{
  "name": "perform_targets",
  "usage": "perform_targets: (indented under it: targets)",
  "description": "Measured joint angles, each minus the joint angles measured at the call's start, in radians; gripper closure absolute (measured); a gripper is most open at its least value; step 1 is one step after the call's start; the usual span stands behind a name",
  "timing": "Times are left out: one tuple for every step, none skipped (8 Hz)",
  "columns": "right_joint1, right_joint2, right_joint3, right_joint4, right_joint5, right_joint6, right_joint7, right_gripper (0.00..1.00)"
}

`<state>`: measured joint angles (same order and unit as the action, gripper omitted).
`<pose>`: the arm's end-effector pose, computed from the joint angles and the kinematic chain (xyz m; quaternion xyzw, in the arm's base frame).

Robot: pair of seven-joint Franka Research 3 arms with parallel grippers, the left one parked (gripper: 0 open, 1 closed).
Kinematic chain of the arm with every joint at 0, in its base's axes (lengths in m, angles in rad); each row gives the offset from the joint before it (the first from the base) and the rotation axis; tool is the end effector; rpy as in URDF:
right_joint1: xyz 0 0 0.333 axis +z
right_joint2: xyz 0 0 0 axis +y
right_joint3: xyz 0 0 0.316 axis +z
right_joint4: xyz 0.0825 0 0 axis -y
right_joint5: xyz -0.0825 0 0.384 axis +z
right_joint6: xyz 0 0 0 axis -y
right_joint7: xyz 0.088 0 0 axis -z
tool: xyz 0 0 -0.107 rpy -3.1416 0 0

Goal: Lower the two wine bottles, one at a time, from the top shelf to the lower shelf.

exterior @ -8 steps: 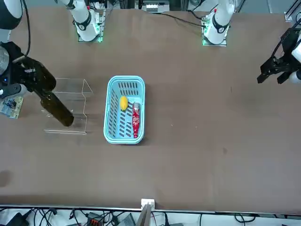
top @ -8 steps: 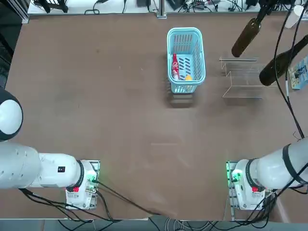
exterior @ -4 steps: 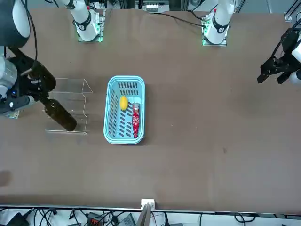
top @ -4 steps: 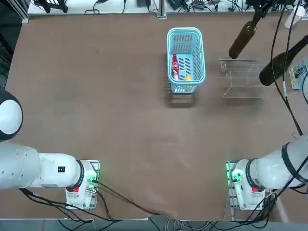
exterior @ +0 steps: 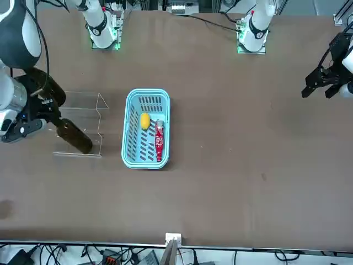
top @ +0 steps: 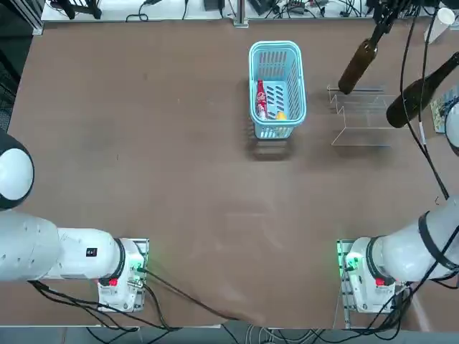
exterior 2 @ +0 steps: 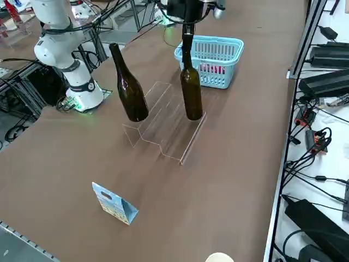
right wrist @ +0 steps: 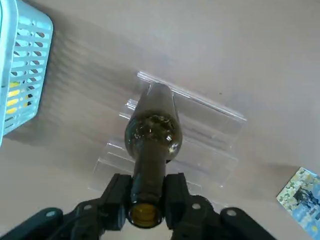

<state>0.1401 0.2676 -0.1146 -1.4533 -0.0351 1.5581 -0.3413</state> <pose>0.6240 0.0203 0.5214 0.9792 0.1836 -0.0846 0.0197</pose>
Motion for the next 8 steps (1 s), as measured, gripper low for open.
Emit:
perform_targets:
  targets:
    - [0.0,0.008,0.0,0.0,0.001,0.0,-0.017,0.61]
    - [-0.001,0.016,0.0,0.0,0.001,0.005,-0.028,0.61]
    - [-0.001,0.024,0.0,0.0,0.001,0.013,-0.032,0.61]
    - [-0.002,0.03,0.0,0.0,0.001,0.021,-0.034,0.61]
    - [-0.002,0.034,0.0,0.0,0.001,0.024,-0.036,0.61]
    - [-0.003,0.036,0.0,0.0,0.001,0.024,-0.036,0.61]
    - [-0.003,0.036,-0.001,0.0,0.001,0.024,-0.037,0.59]
    - [-0.003,0.036,-0.001,0.0,0.001,0.024,-0.037,0.44]
